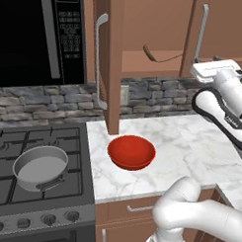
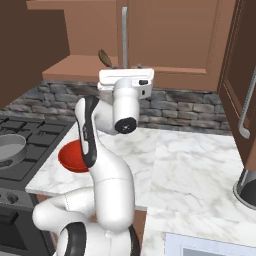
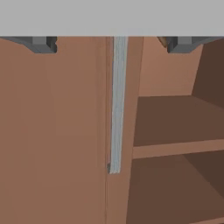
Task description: Open the cabinet and move the ladle to the pot. Then close the cabinet.
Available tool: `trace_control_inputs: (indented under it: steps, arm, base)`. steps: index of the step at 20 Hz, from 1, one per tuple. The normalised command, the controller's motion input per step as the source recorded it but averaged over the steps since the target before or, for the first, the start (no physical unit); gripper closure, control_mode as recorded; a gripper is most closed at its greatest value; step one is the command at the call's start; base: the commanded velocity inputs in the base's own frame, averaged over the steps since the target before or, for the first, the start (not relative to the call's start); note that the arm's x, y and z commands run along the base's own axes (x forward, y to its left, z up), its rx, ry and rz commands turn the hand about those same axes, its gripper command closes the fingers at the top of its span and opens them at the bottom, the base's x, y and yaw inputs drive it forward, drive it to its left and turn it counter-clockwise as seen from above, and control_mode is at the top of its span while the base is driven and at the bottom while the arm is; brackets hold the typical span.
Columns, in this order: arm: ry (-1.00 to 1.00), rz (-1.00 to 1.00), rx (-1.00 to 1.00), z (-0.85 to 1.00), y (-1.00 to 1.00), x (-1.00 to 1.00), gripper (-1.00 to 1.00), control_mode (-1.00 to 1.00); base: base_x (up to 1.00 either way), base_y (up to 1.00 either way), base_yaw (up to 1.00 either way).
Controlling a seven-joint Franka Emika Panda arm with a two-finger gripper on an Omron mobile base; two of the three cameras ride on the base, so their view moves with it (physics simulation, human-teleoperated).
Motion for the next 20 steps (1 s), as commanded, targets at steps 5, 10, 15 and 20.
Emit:
trace_control_inputs:
  steps: [5,10,15,20]
  arm:
    - [0.0,0.0,0.01,0.0,-0.1,0.18,-1.0,-1.0]
    - [0.0,0.0,0.0,0.0,0.0,0.08,-1.0,-1.0]
    - [0.0,0.0,0.0,0.0,0.0,0.0,-1.0,-1.0]
    - [0.0,0.0,0.0,0.0,0.01,0.0,-1.0,-1.0]
  base:
    - [0.0,0.0,0.0]
    - [0.0,0.0,0.0]
    - [0.0,0.0,0.0]
    - [0.0,0.0,0.0]
